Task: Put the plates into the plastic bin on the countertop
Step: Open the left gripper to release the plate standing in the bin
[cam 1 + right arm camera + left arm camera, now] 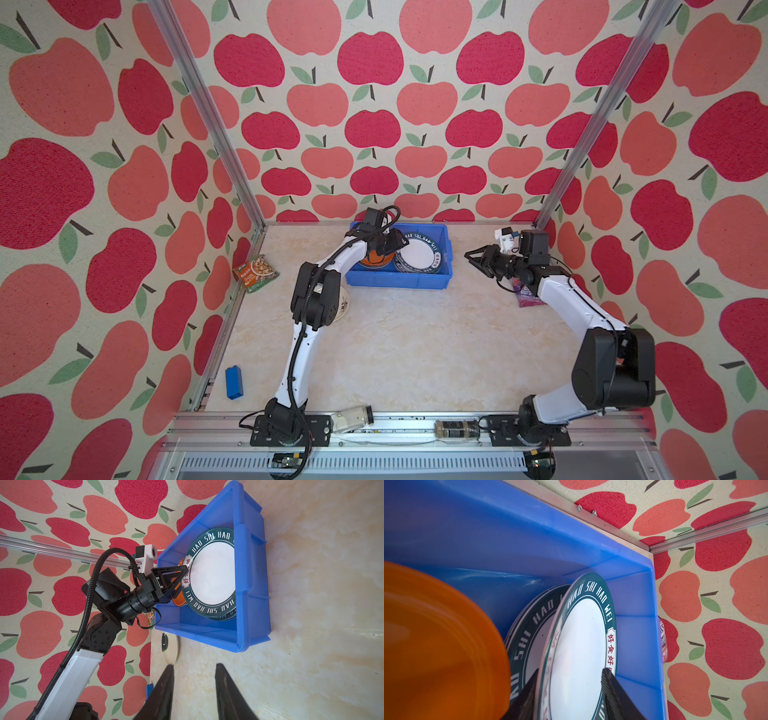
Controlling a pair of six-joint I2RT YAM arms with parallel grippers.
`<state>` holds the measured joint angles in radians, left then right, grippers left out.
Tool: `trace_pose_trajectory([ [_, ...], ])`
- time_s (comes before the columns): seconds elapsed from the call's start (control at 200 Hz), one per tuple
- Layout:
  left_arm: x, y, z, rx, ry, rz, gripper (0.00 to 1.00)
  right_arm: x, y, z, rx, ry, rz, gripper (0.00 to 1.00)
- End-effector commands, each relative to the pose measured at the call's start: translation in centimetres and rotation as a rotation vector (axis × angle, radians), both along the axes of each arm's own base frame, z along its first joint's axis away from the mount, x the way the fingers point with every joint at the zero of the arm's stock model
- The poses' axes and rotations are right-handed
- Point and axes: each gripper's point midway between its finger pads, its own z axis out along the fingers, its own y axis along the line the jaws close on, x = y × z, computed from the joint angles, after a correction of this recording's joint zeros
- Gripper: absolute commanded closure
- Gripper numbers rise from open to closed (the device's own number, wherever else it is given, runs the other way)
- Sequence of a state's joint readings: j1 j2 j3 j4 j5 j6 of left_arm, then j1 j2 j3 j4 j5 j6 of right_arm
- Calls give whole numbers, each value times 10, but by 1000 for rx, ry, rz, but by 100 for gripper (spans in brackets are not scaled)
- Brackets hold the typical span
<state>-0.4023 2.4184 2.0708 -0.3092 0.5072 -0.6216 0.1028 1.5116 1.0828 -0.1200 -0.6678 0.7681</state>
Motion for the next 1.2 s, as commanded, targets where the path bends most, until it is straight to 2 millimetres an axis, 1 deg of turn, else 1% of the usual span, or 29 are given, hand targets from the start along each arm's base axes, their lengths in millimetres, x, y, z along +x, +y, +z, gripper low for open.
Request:
trace_pose_trajectory([
  [0.0,-3,-3,-1,60,-8,-18,37,1,3,-2,-1,-5,6,64],
  [0.255,-5,-1,-3,136,-8,-24,20,3,9,-2,-9,-9,16,64],
  [0.325,-5,0,-2,161,-14,-26,13,3,11,-3,-9,-8,19,64],
  [0.43,-6,1,-3,197,-18,-33,0,4,14,-5,-6,-5,26,64],
  [0.59,-7,0,-3,230,-22,-42,1,5,19,-5,-2,-6,34,64],
  [0.735,-6,5,-5,258,-23,-35,1,4,19,-6,-2,-5,36,64],
  [0.865,-7,12,-7,316,-29,-25,1,5,20,-5,-1,-6,37,64],
  [1.016,-7,20,-5,365,-44,-17,1,5,22,-7,3,-1,40,64],
  [1.196,-12,13,-5,353,-53,-45,1,7,24,-11,6,8,44,64],
])
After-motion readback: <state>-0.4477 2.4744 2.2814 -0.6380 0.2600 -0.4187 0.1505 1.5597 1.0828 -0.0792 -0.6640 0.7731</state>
